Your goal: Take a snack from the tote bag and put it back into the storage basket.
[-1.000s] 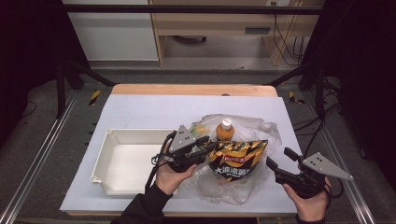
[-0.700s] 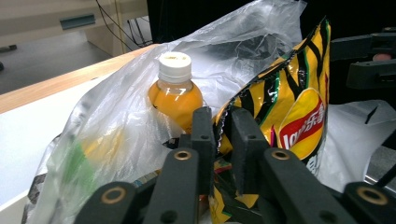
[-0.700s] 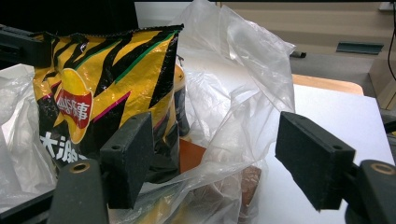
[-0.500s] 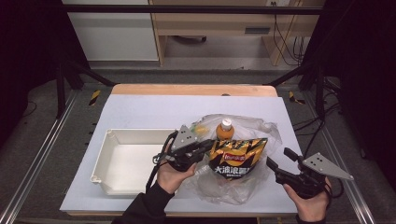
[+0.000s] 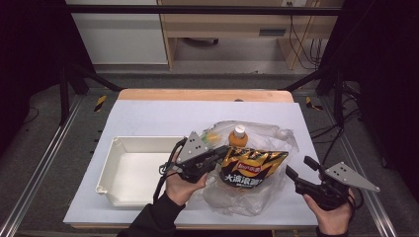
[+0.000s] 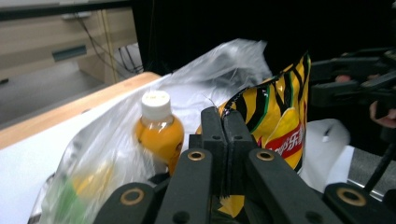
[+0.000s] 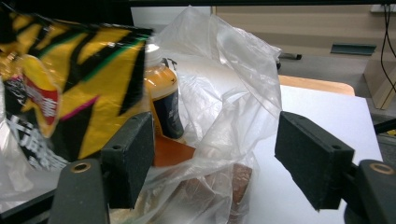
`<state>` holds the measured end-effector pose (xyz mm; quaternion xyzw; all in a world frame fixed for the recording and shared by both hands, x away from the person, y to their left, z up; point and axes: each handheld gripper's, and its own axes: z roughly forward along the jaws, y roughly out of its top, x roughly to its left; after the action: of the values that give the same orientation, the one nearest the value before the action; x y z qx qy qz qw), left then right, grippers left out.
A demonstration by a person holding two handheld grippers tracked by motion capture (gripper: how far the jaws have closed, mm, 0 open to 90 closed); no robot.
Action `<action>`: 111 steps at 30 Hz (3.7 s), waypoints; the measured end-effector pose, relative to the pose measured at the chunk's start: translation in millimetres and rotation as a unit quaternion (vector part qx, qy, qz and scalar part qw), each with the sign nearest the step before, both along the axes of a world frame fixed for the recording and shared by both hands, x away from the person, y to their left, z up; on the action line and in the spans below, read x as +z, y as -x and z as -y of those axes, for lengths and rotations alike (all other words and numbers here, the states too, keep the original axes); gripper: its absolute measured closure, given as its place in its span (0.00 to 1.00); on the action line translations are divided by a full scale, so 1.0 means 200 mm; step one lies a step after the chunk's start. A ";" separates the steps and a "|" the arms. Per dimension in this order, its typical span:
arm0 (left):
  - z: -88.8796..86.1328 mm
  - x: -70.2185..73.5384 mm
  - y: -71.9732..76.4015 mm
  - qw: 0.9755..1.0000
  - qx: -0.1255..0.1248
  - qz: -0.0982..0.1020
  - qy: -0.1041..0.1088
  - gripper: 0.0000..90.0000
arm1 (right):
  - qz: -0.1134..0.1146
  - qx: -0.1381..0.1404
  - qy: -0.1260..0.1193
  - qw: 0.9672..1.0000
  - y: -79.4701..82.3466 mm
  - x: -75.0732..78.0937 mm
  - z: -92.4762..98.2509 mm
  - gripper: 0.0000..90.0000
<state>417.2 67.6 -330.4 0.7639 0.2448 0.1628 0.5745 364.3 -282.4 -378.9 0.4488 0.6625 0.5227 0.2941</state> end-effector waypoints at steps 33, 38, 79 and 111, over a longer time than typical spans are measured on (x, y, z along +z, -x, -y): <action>-0.11 0.44 0.03 0.994 0.003 0.050 0.095 0.99 | 0.011 -0.012 -0.005 1.000 0.02 0.03 0.05 0.32; -0.15 0.48 0.03 0.993 0.010 0.053 0.103 0.99 | 0.011 -0.013 -0.008 1.000 0.02 0.03 0.05 0.32; -0.90 0.41 0.05 0.977 0.170 0.056 0.116 1.00 | 0.002 -0.016 -0.002 1.000 0.01 0.01 0.05 0.32; -1.23 0.00 -0.08 0.960 0.255 -0.027 0.116 1.00 | -0.001 -0.013 0.002 1.000 -0.01 0.00 0.04 0.31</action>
<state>433.2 312.6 -330.3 0.6082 0.4637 0.2537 0.5922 365.4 -289.6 -379.7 0.4571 0.6583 0.5168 0.3010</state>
